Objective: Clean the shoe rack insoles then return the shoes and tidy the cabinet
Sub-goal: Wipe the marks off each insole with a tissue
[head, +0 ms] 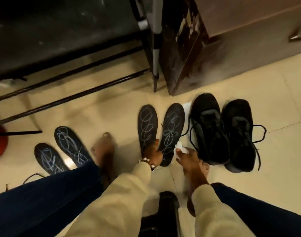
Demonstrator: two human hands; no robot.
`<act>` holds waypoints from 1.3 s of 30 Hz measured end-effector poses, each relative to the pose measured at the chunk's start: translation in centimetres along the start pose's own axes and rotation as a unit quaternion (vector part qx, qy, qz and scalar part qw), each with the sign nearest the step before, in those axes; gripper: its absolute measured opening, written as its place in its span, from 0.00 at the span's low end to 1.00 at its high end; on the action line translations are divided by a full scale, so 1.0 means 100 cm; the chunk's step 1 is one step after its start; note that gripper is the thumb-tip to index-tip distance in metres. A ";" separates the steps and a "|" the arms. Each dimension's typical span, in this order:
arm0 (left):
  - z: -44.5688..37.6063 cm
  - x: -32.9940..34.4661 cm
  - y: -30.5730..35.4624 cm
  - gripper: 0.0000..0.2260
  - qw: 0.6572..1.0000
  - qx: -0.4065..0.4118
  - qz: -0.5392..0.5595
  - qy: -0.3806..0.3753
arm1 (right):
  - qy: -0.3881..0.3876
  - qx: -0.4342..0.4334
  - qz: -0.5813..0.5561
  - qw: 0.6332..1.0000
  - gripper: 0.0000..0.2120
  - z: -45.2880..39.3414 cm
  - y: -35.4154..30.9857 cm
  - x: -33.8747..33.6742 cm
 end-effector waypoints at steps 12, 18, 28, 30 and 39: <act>-0.021 0.022 0.000 0.21 0.999 -0.002 0.015 0.052 | 0.140 -0.005 0.335 0.932 0.28 -0.001 -0.010 0.010; 0.031 -0.007 0.031 0.13 0.994 -0.003 0.073 0.087 | 0.112 -0.021 0.067 0.991 0.06 0.043 -0.051 0.001; 0.151 -0.061 0.078 0.12 0.965 0.054 0.236 0.102 | 0.057 -0.167 0.051 0.983 0.08 0.153 -0.115 -0.035; 0.184 -0.067 0.084 0.10 0.957 0.041 0.273 0.084 | 0.025 -0.189 0.076 0.979 0.07 0.180 -0.125 -0.048; 0.286 -0.085 0.126 0.08 0.941 0.098 0.321 0.031 | -0.059 -0.273 0.123 0.952 0.04 0.297 -0.181 -0.110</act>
Point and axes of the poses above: each hand's wrist, its own z-axis away from the middle knuckle, its own x-axis out of the palm, y = z × x, the point moved 2 cm from there along -z, towards the middle knuckle, and after that the axes turned 6 degrees about z, right-handed, at the moved point
